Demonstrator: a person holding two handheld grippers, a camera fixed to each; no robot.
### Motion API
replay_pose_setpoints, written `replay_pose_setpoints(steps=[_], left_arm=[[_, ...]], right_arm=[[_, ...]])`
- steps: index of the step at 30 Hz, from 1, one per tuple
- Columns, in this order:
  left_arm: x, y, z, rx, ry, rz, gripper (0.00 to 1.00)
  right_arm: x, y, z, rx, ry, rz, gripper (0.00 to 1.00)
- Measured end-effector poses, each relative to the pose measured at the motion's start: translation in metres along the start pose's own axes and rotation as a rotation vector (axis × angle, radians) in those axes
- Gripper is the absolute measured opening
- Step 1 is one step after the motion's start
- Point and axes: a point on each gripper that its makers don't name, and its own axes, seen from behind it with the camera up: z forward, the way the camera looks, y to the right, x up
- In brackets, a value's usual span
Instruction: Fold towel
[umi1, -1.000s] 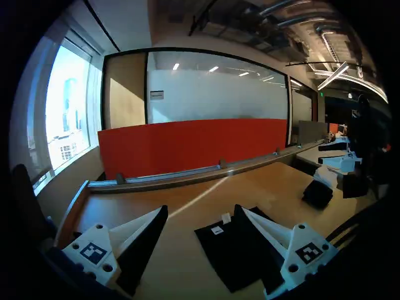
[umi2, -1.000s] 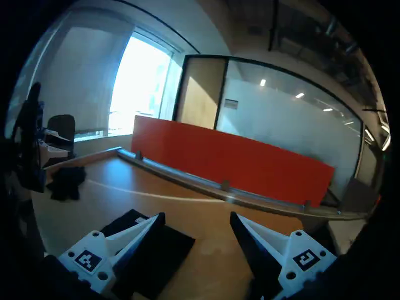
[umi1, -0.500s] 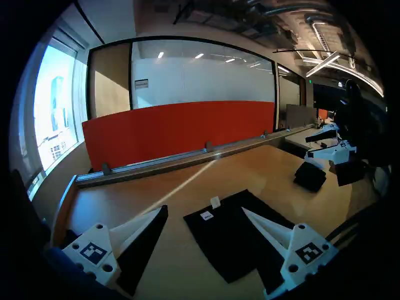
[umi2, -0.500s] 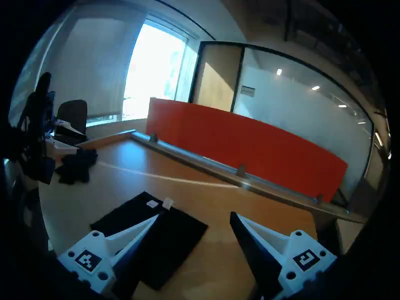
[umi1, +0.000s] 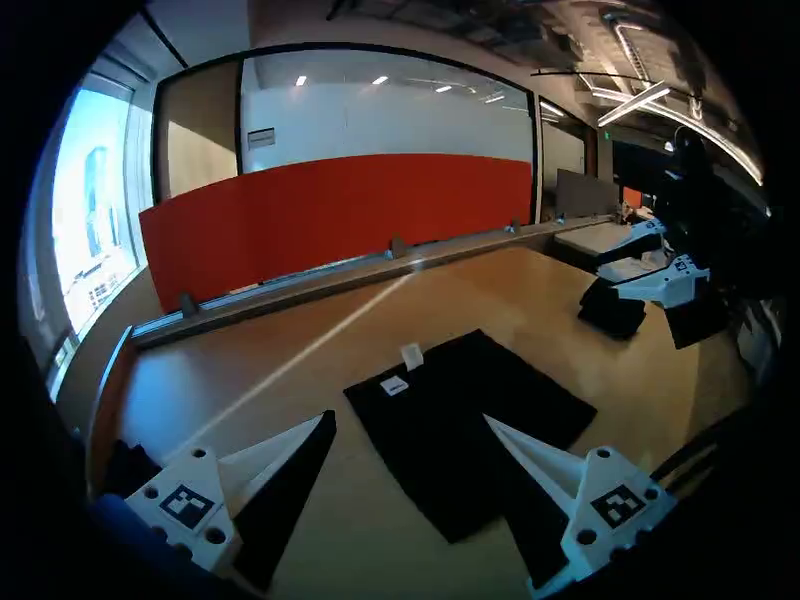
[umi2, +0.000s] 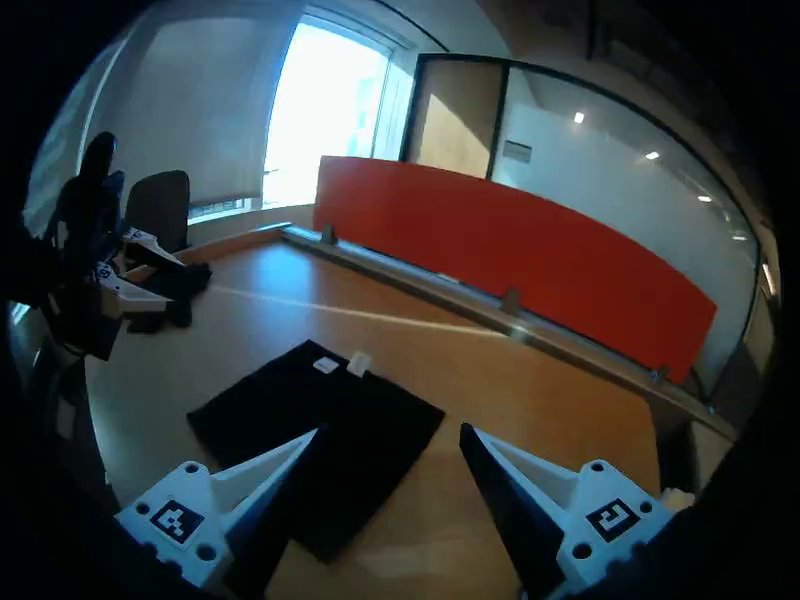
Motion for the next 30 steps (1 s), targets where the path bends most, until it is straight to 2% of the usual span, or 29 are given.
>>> replay_pose_setpoints(steps=[9, 15, 21, 30], left_arm=[[-0.035, 0.016, 0.019, -0.047, -0.062, 0.012, 0.98], [-0.064, 0.028, 0.030, -0.079, -0.122, 0.047, 0.98], [-0.091, 0.042, 0.040, -0.123, -0.176, 0.047, 0.98], [-0.128, 0.047, 0.050, -0.146, -0.247, 0.064, 0.98]], right_arm=[[-0.039, -0.013, 0.016, 0.043, -0.060, -0.007, 1.00], [-0.071, -0.025, 0.027, 0.079, -0.105, -0.007, 1.00], [-0.101, -0.037, 0.035, 0.113, -0.146, -0.007, 1.00], [-0.136, -0.050, 0.046, 0.137, -0.199, -0.002, 1.00]])
